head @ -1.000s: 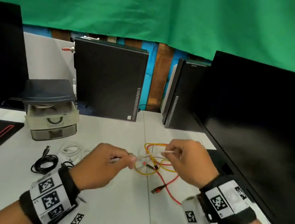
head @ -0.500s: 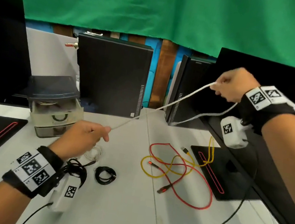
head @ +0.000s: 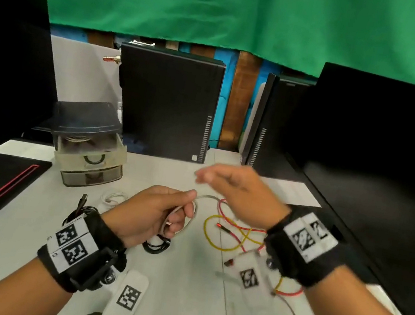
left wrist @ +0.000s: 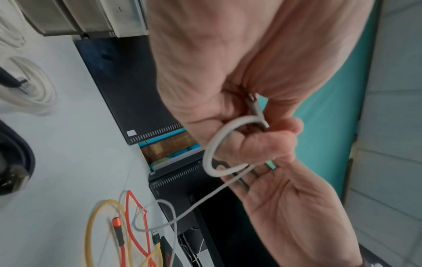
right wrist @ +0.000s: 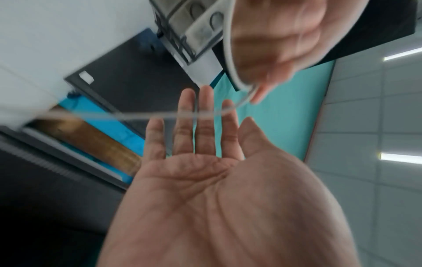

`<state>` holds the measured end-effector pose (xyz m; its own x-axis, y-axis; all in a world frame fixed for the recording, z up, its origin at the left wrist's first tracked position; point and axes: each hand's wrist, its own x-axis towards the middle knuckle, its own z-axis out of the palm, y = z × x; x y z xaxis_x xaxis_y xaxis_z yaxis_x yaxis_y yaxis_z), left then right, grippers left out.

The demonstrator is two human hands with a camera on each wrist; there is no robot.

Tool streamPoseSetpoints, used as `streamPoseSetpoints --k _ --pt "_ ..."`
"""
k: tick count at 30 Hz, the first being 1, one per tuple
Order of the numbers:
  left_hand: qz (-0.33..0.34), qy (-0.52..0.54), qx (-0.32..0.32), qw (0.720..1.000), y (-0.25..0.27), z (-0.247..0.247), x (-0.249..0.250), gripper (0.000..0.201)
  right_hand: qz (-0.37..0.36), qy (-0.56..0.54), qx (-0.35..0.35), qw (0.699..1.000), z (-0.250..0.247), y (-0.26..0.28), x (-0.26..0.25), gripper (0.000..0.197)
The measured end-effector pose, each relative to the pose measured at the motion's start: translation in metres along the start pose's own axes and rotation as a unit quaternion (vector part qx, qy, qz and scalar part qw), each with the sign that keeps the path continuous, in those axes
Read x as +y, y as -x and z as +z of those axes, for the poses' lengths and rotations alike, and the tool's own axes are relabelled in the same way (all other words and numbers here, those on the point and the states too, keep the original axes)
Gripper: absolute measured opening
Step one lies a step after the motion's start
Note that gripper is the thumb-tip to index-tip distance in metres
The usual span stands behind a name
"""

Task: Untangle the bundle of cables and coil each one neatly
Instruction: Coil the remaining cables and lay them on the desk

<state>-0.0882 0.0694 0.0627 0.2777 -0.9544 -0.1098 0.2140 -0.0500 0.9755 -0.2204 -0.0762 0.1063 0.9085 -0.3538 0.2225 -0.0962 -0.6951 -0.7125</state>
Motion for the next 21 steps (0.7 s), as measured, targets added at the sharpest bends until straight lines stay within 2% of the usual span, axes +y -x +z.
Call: streamPoseSetpoints --k 2,6,9,12,14,17,21 --pt "0.004 0.009 0.013 1.000 0.001 0.002 -0.001 0.033 0.002 -0.097 -0.013 0.995 0.022 0.013 0.009 0.018" --pt "-0.002 0.087 0.045 0.995 -0.001 0.002 -0.003 0.033 0.027 -0.213 0.067 0.974 0.035 0.026 0.026 0.013" --pt "-0.003 0.141 0.037 0.989 -0.003 0.004 -0.003 0.036 0.060 -0.204 0.152 0.965 0.034 0.025 0.041 0.010" --pt "0.001 0.155 0.039 0.987 -0.004 0.004 0.002 0.037 0.081 -0.177 0.189 0.962 0.033 0.024 0.052 0.011" --pt "0.006 0.181 0.049 0.982 -0.003 0.003 0.006 0.038 0.070 -0.136 0.174 0.973 0.039 0.028 0.058 0.013" --pt "0.022 0.220 0.054 0.974 -0.002 0.003 0.003 0.038 0.053 -0.075 0.086 0.992 0.065 0.042 0.062 0.016" --pt "0.067 0.187 0.050 0.979 -0.005 0.007 -0.007 0.036 0.050 -0.072 0.041 0.995 0.085 0.057 0.054 0.022"
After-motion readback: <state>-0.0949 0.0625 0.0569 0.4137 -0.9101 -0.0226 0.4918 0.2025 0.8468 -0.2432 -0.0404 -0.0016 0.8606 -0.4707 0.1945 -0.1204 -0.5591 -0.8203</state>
